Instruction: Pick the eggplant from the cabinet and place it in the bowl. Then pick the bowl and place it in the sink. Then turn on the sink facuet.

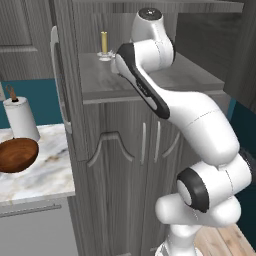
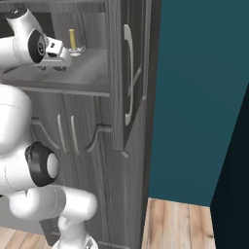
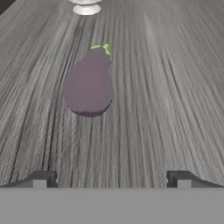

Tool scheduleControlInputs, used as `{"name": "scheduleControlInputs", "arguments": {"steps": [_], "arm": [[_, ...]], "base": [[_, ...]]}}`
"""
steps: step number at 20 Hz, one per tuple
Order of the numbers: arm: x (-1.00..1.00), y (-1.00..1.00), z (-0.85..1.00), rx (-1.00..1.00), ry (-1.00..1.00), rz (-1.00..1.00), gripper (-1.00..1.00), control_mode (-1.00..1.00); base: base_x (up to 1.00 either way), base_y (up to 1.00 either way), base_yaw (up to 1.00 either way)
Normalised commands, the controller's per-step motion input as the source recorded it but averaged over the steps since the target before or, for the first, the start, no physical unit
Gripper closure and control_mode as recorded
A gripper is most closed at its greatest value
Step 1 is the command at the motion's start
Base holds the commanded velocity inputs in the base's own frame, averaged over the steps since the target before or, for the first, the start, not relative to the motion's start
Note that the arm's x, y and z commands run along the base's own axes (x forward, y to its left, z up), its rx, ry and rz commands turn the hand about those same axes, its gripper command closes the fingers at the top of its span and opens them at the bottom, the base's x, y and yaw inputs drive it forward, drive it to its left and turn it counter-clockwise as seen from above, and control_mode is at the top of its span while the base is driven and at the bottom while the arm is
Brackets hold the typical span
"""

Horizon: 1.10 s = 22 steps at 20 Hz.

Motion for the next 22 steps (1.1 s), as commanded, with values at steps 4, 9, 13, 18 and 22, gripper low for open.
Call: {"name": "scheduleControlInputs", "arguments": {"steps": [4,9,13,18,22], "arm": [[0.33,0.21,0.0,-0.01,0.0,0.0,-1.0,-1.0],[0.43,0.15,-0.03,0.0,0.0,0.0,-1.0,-1.0],[0.39,0.02,-0.05,0.0,0.0,0.0,-1.0,-1.0],[0.33,0.0,-0.08,0.0,0.0,0.0,-1.0,-1.0],[0.33,0.0,-0.09,0.0,0.0,0.0,-1.0,-1.0]], "base": [[0.0,0.0,0.0],[0.0,0.0,0.0],[0.0,0.0,0.0],[0.0,0.0,0.0],[0.0,0.0,0.0]]}}
